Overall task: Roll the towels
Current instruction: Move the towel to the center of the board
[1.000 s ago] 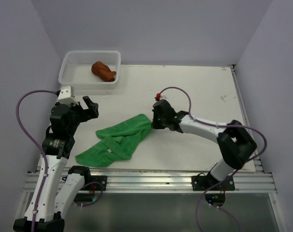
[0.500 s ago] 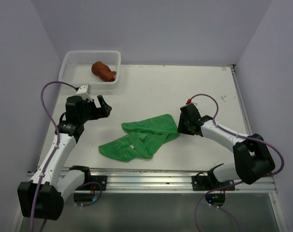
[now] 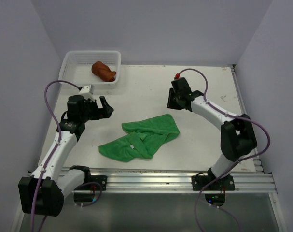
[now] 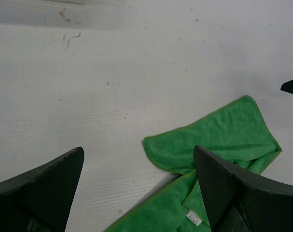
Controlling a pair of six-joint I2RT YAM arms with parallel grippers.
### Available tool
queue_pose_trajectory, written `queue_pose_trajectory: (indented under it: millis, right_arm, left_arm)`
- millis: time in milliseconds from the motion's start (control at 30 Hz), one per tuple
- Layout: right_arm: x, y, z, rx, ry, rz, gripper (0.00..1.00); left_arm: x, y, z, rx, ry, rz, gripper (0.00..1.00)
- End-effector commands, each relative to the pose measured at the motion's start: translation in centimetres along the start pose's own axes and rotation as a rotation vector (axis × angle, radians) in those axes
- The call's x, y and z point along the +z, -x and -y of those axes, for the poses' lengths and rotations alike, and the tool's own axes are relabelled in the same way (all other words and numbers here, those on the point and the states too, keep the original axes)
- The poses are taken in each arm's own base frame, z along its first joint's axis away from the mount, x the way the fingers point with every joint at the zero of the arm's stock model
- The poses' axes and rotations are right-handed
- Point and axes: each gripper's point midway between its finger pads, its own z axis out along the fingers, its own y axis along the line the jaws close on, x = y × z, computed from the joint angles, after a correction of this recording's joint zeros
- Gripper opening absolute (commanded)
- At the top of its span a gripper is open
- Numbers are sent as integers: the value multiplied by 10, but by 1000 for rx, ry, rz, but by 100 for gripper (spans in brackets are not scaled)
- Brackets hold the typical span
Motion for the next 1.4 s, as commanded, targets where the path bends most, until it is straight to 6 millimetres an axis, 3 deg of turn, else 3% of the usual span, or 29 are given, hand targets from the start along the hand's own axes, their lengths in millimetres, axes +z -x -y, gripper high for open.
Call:
queue_pose_trajectory:
  millis: [0, 167, 367, 633, 833, 1033, 1267, 1367]
  right_arm:
    - [20, -19, 3, -62, -21, -125, 32]
    - [43, -35, 21, -119, -100, -181, 31]
    - [53, -50, 28, -135, -108, -207, 34]
    - [63, -51, 29, -139, -112, -200, 36]
    - [70, -39, 32, -154, -145, -165, 36]
    - [80, -45, 35, -161, -161, -184, 36]
    - [83, -58, 42, -197, -178, -211, 27]
    - [81, -65, 47, -211, -197, -224, 16]
  left_arm:
    - [2, 9, 7, 42, -37, 29, 100]
    - [2, 9, 8, 40, -46, 30, 100]
    - [4, 6, 13, 31, -80, 17, 100]
    - [5, 5, 14, 22, -94, 12, 100]
    - [6, 3, 15, 20, -104, 6, 100]
    - [6, 2, 15, 18, -109, 1, 100]
    - [7, 0, 17, 15, -121, -7, 100]
    - [8, 0, 18, 14, -125, -9, 99]
